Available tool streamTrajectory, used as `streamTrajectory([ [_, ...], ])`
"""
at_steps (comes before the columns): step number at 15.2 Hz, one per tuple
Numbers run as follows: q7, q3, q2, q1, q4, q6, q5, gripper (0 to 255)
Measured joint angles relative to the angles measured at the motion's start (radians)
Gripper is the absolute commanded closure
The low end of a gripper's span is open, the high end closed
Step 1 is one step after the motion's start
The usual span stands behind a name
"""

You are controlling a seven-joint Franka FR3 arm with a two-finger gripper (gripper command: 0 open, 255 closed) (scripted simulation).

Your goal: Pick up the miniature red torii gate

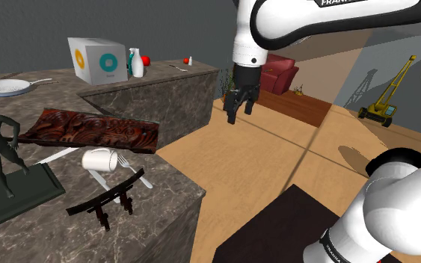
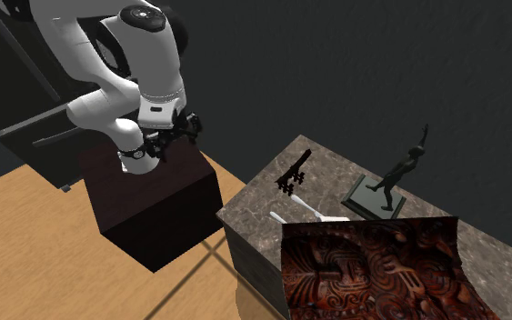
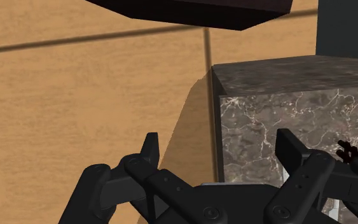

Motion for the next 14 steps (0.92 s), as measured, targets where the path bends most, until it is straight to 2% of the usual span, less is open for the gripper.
streamTrajectory([
  [7,0.088,0.067,0.236,0.034,0.101,0.085,0.025,0],
  [14,0.164,0.113,0.482,0.072,0.259,0.123,0.021,0],
])
